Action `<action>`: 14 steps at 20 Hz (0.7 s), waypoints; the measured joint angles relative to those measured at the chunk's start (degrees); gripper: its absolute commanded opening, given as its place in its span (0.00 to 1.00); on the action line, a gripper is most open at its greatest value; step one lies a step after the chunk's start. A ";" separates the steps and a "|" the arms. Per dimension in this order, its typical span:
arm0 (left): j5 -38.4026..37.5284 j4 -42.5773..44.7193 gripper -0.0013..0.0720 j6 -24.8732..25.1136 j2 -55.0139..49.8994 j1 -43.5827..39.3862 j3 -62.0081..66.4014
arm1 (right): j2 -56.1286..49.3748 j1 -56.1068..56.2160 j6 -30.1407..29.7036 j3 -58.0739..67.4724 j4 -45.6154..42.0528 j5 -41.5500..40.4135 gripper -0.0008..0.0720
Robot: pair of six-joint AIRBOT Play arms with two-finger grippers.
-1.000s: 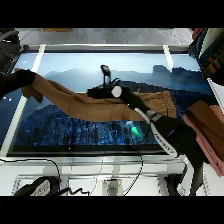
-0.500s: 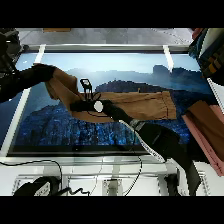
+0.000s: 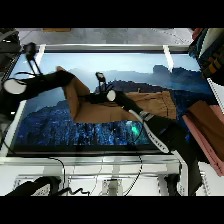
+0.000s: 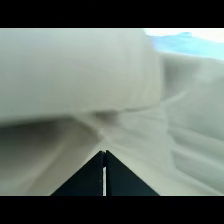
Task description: Fold the clothes and pants, and hang the long-sleeved shirts on hangers.
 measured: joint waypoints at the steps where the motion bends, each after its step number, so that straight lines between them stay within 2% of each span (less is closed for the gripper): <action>1: 0.04 -0.79 0.04 0.02 -1.40 -1.55 0.00 | 0.37 -1.81 0.00 0.15 -0.26 1.70 0.05; 7: 0.04 -2.64 0.06 0.02 -11.50 -11.45 0.02 | 6.43 -11.32 -0.13 0.59 -0.90 11.19 0.05; 8: -0.04 -2.75 0.17 -0.04 -13.29 -12.94 0.00 | 7.89 -12.63 -0.22 0.59 -1.18 12.33 0.05; 11: -2.49 -3.10 0.87 -1.16 -16.70 -15.85 0.00 | 11.91 -15.30 -0.57 0.59 -2.71 15.74 0.05; 12: -3.69 -3.15 0.95 -1.38 -17.25 -16.31 0.00 | 13.11 -15.89 -0.61 0.59 -3.54 16.52 0.05; 14: -6.10 -3.08 0.95 -1.73 -17.94 -16.33 0.00 | 14.99 -16.68 -0.66 0.59 -5.25 17.84 0.05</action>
